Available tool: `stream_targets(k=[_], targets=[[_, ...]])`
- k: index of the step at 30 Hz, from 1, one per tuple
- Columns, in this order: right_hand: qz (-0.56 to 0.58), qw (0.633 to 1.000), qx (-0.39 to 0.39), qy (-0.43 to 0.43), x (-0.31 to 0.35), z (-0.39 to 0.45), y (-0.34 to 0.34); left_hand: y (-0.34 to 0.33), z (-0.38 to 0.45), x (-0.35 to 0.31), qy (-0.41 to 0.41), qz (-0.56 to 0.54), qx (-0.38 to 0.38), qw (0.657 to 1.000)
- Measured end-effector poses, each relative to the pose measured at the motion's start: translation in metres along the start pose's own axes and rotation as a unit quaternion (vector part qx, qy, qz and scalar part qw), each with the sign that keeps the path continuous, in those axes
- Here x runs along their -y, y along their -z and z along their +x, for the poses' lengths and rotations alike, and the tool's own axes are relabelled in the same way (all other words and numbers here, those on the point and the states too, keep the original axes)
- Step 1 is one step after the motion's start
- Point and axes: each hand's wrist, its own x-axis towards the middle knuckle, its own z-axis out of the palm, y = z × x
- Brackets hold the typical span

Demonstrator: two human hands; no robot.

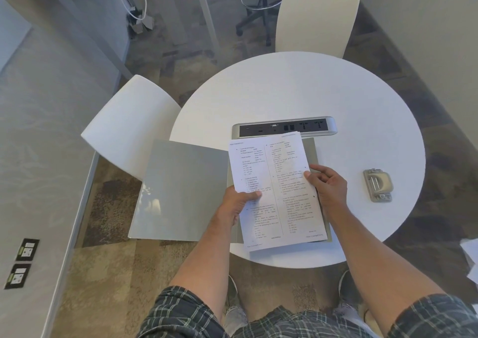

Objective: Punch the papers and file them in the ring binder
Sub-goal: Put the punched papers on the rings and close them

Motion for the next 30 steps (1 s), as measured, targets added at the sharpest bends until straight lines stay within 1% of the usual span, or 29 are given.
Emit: stream_targets(k=[4, 6, 7, 9, 11, 12, 14, 16, 18, 20, 23, 24, 25, 26, 27, 28, 29, 30], targets=[[-0.003, 1.000, -0.001, 0.007, -0.001, 0.000, 0.001, -0.002, -0.002, -0.001, -0.002, 0.000, 0.002, 1.000], [-0.027, 1.000, 0.001, 0.005, -0.003, 0.002, 0.000, -0.002, -0.004, -0.002, -0.005, -0.001, 0.004, 1.000], [-0.052, 0.999, 0.003, 0.001, -0.003, 0.003, -0.001, -0.001, -0.004, -0.004, -0.008, 0.000, 0.004, 1.000], [-0.141, 0.990, 0.007, 0.006, -0.004, 0.006, -0.005, 0.000, -0.006, -0.008, -0.014, 0.008, 0.002, 1.000], [-0.250, 0.967, 0.005, 0.038, -0.002, 0.004, -0.013, 0.000, -0.007, -0.013, -0.020, 0.023, -0.002, 1.000], [-0.282, 0.957, 0.003, 0.067, -0.001, 0.003, -0.017, -0.001, -0.008, -0.016, -0.024, 0.031, -0.005, 0.999], [-0.297, 0.947, 0.026, 0.117, 0.004, -0.004, -0.029, -0.005, -0.009, -0.024, -0.039, 0.051, -0.009, 0.998], [-0.289, 0.947, 0.068, 0.118, 0.012, -0.011, -0.044, -0.011, -0.012, -0.033, -0.062, 0.084, -0.006, 0.994], [-0.281, 0.948, 0.092, 0.115, 0.018, -0.018, -0.056, -0.019, -0.017, -0.042, -0.081, 0.105, 0.010, 0.991], [-0.244, 0.957, 0.110, 0.109, 0.024, -0.024, -0.063, -0.029, -0.022, -0.050, -0.093, 0.092, 0.025, 0.991], [-0.122, 0.978, 0.142, 0.095, 0.032, -0.027, -0.066, -0.040, -0.030, -0.063, -0.107, 0.085, 0.051, 0.989], [-0.085, 0.981, 0.157, 0.081, 0.034, -0.025, -0.064, -0.042, -0.032, -0.066, -0.110, 0.094, 0.068, 0.987], [-0.033, 0.981, 0.187, 0.039, 0.035, -0.021, -0.063, -0.044, -0.035, -0.069, -0.111, 0.107, 0.086, 0.984], [0.043, 0.969, 0.242, -0.033, 0.037, -0.019, -0.062, -0.045, -0.039, -0.072, -0.112, 0.121, 0.103, 0.981], [0.140, 0.934, 0.310, -0.106, 0.038, -0.018, -0.059, -0.047, -0.041, -0.073, -0.114, 0.135, 0.116, 0.977], [0.214, 0.895, 0.361, -0.150, 0.038, -0.016, -0.054, -0.048, -0.042, -0.073, -0.117, 0.146, 0.126, 0.974], [0.260, 0.869, 0.388, -0.166, 0.038, -0.013, -0.048, -0.050, -0.043, -0.071, -0.124, 0.163, 0.133, 0.970], [0.270, 0.863, 0.393, -0.168, 0.038, -0.010, -0.041, -0.052, -0.042, -0.069, -0.136, 0.186, 0.134, 0.964]])
